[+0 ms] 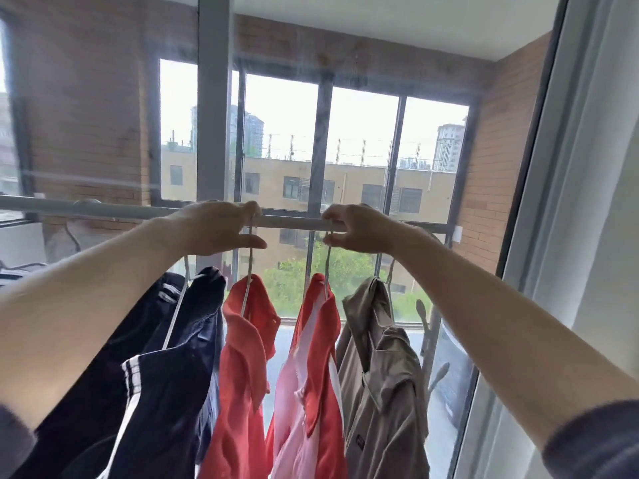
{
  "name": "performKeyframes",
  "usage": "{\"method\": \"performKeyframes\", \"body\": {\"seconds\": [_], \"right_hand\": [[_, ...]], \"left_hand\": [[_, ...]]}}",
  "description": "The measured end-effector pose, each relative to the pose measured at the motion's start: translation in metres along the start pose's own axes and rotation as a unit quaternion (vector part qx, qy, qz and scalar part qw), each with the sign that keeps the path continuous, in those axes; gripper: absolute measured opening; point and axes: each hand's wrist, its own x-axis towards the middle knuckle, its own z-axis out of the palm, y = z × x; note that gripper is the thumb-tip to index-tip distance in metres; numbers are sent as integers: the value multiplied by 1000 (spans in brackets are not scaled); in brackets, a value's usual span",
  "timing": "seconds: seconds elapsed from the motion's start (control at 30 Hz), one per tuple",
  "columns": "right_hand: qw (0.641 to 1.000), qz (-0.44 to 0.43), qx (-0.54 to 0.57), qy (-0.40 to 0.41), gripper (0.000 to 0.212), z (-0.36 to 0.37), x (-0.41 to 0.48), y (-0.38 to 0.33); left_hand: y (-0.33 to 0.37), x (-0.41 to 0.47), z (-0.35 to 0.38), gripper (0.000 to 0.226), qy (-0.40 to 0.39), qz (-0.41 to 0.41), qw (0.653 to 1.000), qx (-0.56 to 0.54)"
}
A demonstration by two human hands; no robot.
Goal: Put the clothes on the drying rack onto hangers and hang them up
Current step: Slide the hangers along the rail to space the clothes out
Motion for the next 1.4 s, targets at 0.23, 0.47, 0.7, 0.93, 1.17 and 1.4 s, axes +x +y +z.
{"method": "performKeyframes", "body": {"seconds": [0.23, 0.47, 0.7, 0.93, 1.17, 1.4], "right_hand": [[1000, 1, 10, -1, 46, -1, -2, -1], [999, 11, 26, -36, 48, -10, -4, -4], [997, -31, 60, -22, 62, -2, 27, -70], [998, 21, 64, 4, 50, 20, 50, -107], [994, 90, 57, 23, 46, 20, 50, -113], [989, 123, 76, -11, 45, 12, 53, -123]], "left_hand": [[-2, -1, 0, 73, 1, -6, 1000, 11], [-31, -30, -3, 87, 36, -7, 999, 11], [-84, -53, -1, 76, 13, -16, 999, -40], [-96, -41, -3, 69, 7, 38, 991, -128], [-109, -36, 6, 69, 34, 64, 988, -133], [-114, -42, 2, 70, 32, 68, 986, -146]]}}
